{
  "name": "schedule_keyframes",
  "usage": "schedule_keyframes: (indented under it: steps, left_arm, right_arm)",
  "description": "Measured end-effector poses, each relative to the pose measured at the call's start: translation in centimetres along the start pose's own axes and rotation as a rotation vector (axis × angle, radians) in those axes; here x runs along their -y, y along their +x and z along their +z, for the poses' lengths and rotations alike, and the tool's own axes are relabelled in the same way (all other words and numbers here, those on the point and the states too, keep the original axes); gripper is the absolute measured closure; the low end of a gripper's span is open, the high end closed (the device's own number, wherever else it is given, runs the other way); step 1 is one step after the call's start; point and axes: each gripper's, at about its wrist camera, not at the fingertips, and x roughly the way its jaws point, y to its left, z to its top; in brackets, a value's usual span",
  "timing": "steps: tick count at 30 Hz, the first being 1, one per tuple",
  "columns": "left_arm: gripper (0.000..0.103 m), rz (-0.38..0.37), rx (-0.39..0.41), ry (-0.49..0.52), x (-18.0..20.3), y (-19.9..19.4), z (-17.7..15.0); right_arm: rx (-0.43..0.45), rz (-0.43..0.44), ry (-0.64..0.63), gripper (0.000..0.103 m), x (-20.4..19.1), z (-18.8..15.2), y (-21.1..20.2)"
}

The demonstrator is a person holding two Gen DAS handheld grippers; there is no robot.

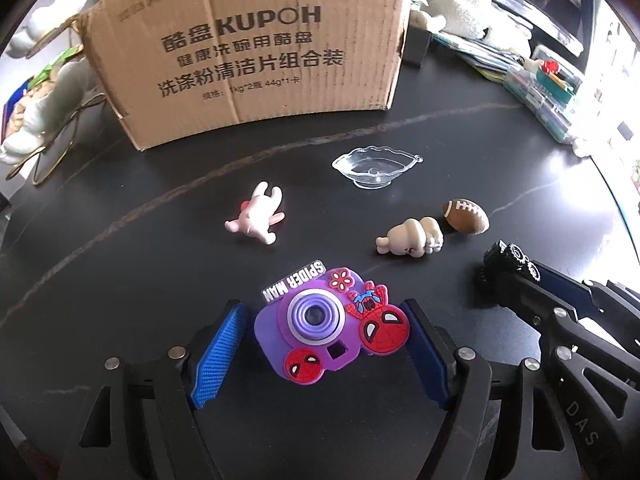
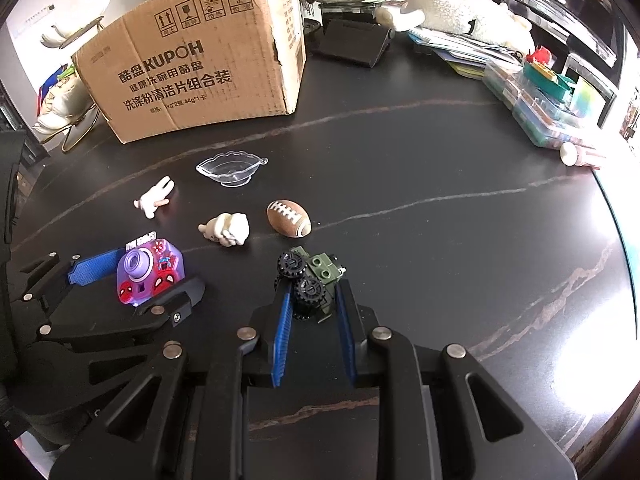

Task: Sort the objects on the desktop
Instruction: 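Grasp the purple Spider-Man toy with the left tool while the right tool grasps the black truck, then lift the Spider-Man toy and black truck and carry both toward the cardboard box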

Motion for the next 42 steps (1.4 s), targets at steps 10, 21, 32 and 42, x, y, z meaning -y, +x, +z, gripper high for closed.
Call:
schedule_keyframes:
  steps: [10, 21, 32, 42]
  left_arm:
    - [0.027, 0.005, -0.006, -0.016, -0.3, 0.2, 0.2]
    - [0.046, -0.024, -0.017, -0.021, -0.3, -0.3, 0.5]
    - [0.047, -0.013, 0.018, -0.016, -1.0, -1.6, 0.5]
    - [0.047, -0.002, 0.063, -0.002, -1.0, -3.0, 0.8]
  right_arm:
    - [0.001, 0.003, 0.003, 0.084, 0.0, 0.0, 0.1]
    - [0.0, 0.001, 0.005, 0.084, 0.1, 0.0, 0.0]
    - [0.004, -0.001, 0.003, 0.084, 0.1, 0.1, -0.2]
    - [0.032, -0.004, -0.009, 0.084, -0.6, 0.3, -1.4]
